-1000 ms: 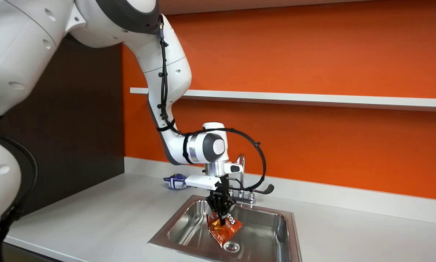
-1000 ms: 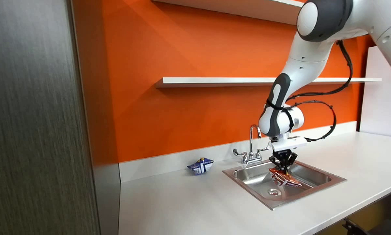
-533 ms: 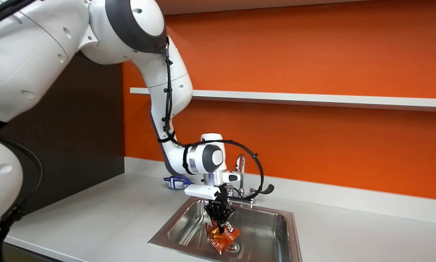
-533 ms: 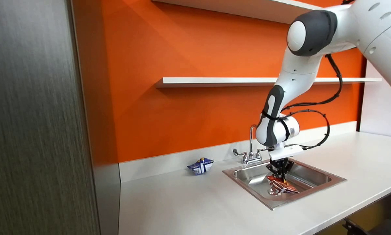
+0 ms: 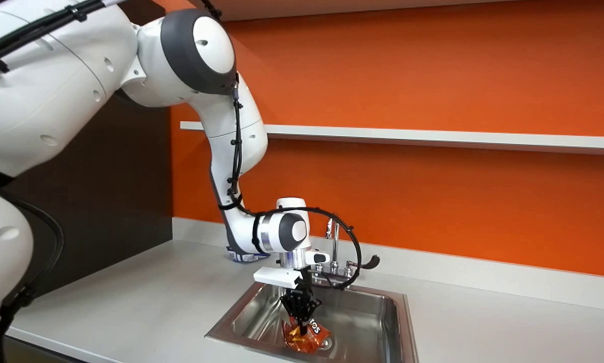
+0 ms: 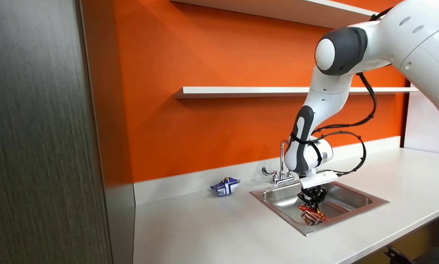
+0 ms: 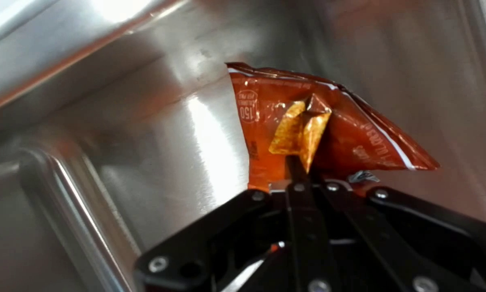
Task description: Put the red packet in the sink on the left.
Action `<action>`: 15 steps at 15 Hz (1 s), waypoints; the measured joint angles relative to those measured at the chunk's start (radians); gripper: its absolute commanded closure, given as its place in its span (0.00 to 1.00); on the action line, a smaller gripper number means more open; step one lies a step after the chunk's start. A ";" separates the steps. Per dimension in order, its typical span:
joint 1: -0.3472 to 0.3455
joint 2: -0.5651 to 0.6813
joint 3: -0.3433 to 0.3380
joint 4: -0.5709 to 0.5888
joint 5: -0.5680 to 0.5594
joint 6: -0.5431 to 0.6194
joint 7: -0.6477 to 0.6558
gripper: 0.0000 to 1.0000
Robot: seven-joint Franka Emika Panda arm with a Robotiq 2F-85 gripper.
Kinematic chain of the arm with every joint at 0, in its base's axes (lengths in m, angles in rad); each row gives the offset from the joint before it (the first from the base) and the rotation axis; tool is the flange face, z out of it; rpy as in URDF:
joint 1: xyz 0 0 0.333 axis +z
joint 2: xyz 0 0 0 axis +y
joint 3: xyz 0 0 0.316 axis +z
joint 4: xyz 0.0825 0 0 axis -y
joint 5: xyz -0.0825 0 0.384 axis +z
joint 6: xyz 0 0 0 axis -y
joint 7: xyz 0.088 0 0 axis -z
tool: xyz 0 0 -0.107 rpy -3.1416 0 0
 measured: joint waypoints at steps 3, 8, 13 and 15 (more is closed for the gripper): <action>0.000 0.012 0.000 0.009 0.003 0.000 0.000 1.00; 0.001 0.022 0.001 0.015 0.003 0.000 0.000 0.74; 0.005 0.028 0.002 0.015 0.004 0.000 0.000 0.42; 0.009 0.027 0.002 0.015 0.004 0.000 0.000 0.27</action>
